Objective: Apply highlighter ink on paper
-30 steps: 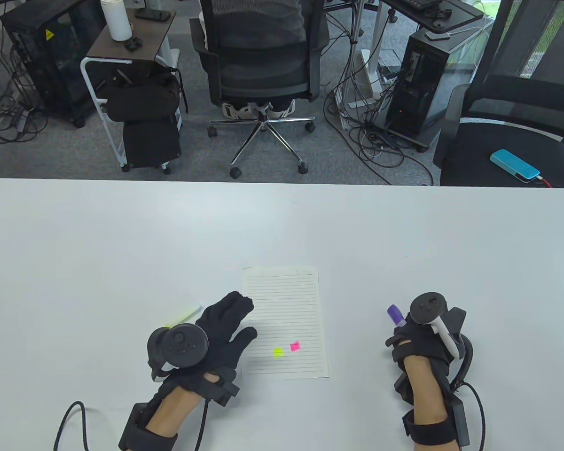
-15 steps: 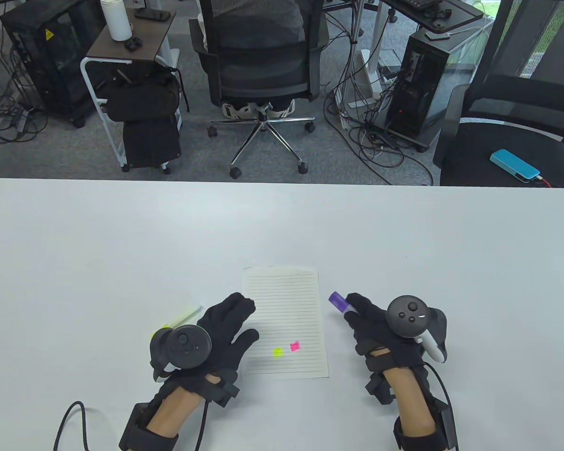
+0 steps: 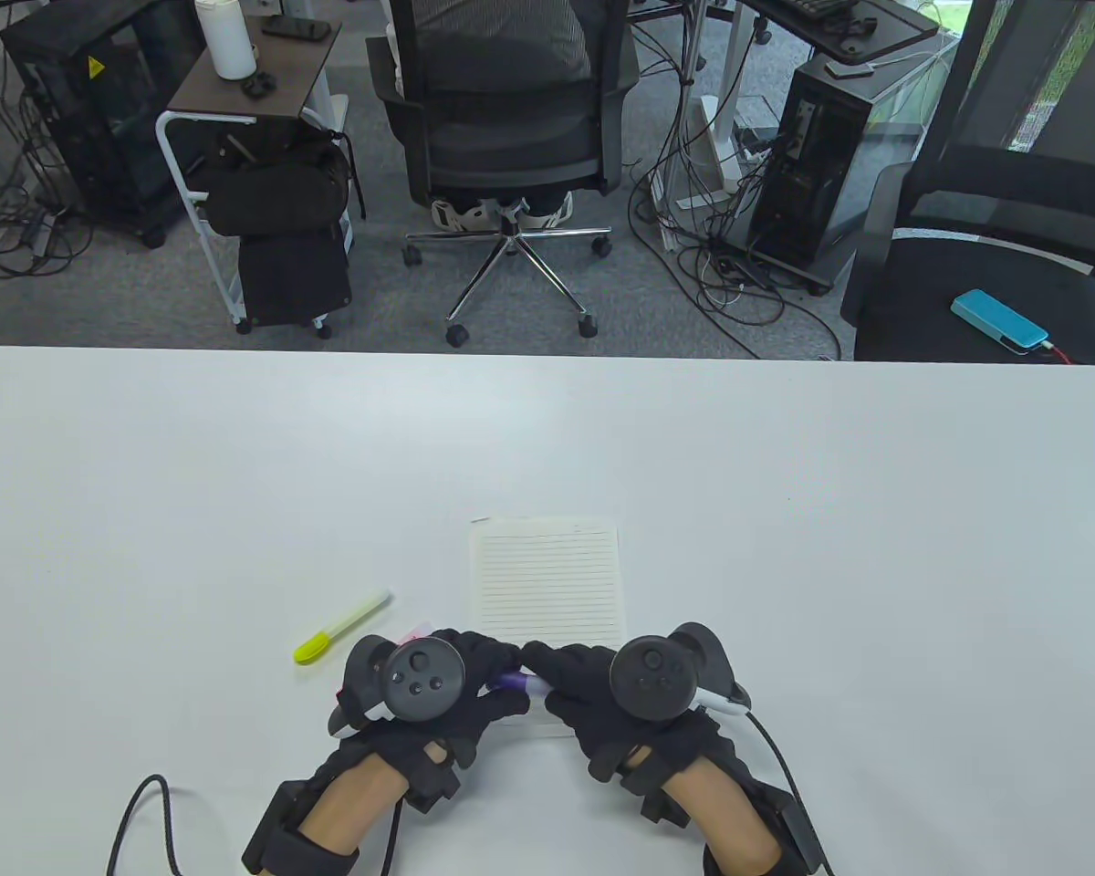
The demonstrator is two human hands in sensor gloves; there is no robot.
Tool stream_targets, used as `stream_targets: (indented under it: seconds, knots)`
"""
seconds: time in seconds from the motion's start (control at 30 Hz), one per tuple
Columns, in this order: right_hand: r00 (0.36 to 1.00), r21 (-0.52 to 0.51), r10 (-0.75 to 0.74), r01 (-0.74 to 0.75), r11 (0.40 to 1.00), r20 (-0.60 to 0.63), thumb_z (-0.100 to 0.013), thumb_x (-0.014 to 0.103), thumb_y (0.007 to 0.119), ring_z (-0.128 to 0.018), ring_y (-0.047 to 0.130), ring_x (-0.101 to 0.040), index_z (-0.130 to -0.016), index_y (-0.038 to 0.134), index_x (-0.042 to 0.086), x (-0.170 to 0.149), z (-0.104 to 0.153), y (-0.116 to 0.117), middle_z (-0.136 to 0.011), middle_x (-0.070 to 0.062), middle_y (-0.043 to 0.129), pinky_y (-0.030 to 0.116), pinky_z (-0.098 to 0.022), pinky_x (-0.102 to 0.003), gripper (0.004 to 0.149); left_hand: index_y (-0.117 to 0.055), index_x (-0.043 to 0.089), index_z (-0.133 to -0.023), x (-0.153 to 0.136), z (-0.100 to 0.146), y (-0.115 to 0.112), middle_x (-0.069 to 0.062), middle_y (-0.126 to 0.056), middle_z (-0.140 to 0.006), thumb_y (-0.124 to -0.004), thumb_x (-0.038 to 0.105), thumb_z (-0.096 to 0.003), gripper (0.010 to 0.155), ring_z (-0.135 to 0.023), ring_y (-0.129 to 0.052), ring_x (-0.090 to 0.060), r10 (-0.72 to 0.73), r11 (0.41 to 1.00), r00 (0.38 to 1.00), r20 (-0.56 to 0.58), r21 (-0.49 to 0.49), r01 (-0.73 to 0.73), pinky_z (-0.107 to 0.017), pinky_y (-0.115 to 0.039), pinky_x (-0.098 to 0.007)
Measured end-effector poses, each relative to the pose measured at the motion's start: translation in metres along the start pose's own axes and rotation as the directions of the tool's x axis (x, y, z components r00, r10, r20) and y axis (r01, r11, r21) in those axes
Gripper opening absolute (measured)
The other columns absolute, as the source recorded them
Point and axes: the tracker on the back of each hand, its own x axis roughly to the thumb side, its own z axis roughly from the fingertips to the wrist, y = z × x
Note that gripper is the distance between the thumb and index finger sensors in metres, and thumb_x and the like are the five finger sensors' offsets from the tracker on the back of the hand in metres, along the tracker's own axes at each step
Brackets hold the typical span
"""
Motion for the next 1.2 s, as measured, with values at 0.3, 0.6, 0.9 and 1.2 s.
stream_targets:
  seconds: [0.3, 0.6, 0.9, 1.2]
  knots:
    - [0.996, -0.070, 0.080, -0.077, 0.995, 0.042, -0.062, 0.028, 0.074, -0.062, 0.091, -0.038, -0.104, 0.067, 0.015, 0.007, 0.003, -0.005, -0.090, -0.016, 0.083, 0.076, -0.049, -0.051, 0.045, -0.073, 0.022, -0.092, 0.003, 0.001, -0.006, -0.005, -0.081, -0.095, -0.075, 0.055, -0.0410, 0.061, -0.083, -0.088, -0.032, 0.029, 0.998, 0.999, 0.015, -0.048, -0.028, -0.065, -0.066, -0.065]
    - [0.994, -0.081, 0.023, -0.014, 0.997, 0.109, -0.062, 0.027, 0.072, -0.060, 0.091, -0.038, -0.103, 0.066, 0.011, 0.010, 0.001, 0.002, -0.088, -0.016, 0.084, 0.076, -0.049, -0.050, 0.045, -0.078, 0.013, -0.085, 0.008, -0.001, -0.009, 0.000, -0.096, -0.062, -0.077, 0.057, -0.0377, 0.065, -0.030, -0.099, -0.009, 0.099, 0.994, 0.994, 0.042, -0.057, -0.097, -0.047, -0.087, -0.050]
    - [0.992, -0.129, -0.038, 0.054, 0.990, 0.121, -0.059, 0.024, 0.071, -0.056, 0.092, -0.038, -0.099, 0.075, 0.015, 0.013, 0.003, -0.003, -0.085, -0.015, 0.090, 0.075, -0.050, -0.051, 0.042, -0.093, 0.021, -0.056, 0.011, -0.002, -0.006, 0.015, -0.101, -0.023, -0.068, 0.071, -0.0352, 0.059, 0.001, -0.093, 0.003, 0.023, 0.999, 0.999, 0.026, -0.041, -0.021, -0.026, -0.097, -0.039]
    - [0.990, -0.205, -0.029, 0.057, 0.977, 0.140, -0.056, 0.022, 0.070, -0.054, 0.088, -0.040, -0.095, 0.081, 0.019, 0.020, 0.008, -0.013, -0.081, -0.015, 0.093, 0.071, -0.049, -0.052, 0.041, -0.101, 0.027, -0.027, 0.012, 0.002, -0.003, 0.018, -0.098, 0.005, -0.068, 0.082, -0.0301, 0.065, 0.018, -0.089, 0.001, -0.008, 0.999, 0.998, -0.056, 0.035, 0.010, -0.014, -0.100, -0.035]
